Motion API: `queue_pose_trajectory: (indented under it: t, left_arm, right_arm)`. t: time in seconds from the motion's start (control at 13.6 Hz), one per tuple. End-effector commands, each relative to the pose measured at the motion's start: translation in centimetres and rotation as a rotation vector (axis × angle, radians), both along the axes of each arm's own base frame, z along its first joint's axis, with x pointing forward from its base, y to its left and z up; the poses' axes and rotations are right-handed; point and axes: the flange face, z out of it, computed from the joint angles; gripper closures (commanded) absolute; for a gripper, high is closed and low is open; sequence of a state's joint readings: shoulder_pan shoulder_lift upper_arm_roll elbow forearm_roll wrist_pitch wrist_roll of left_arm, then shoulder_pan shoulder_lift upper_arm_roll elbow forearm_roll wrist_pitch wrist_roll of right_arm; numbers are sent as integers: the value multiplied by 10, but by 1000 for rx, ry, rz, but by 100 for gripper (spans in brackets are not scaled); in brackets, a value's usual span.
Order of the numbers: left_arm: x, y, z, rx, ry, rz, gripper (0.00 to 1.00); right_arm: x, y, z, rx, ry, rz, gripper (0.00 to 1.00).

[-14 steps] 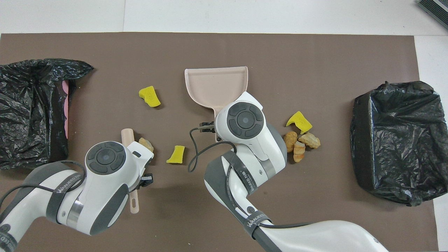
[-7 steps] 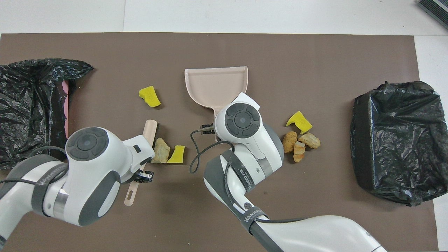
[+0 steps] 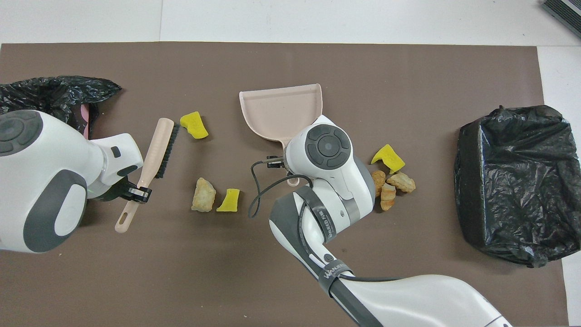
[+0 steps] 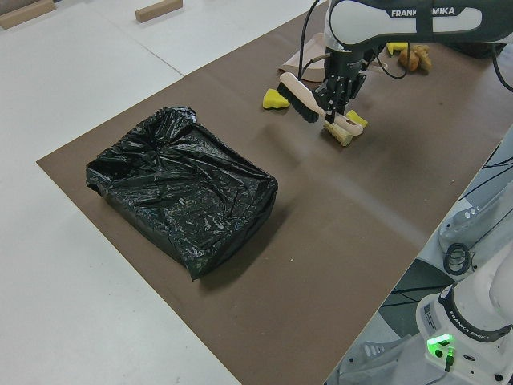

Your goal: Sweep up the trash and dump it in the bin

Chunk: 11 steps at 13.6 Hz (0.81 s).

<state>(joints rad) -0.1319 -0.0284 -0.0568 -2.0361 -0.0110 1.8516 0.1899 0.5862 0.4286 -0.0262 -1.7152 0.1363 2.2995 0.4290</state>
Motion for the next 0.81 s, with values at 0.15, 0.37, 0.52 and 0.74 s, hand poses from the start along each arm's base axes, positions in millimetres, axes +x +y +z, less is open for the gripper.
queue_pose_trajectory:
  t: [0.15, 0.37, 0.52, 0.74]
  left_arm:
    - [61, 18, -14, 98, -55, -139, 100]
    - [90, 33, -38, 174, -105, -183, 100]
    - [108, 35, -55, 199, -99, -229, 100]
    - [101, 25, -64, 178, -64, -408, 100]
  right_arm:
    - [13, -35, 31, 13, -15, 176, 100]
    - [15, -77, 68, 0, 11, 228, 100]
    - [8, -82, 75, -14, 15, 255, 100]
    - [3, -125, 101, -42, 65, 443, 100]
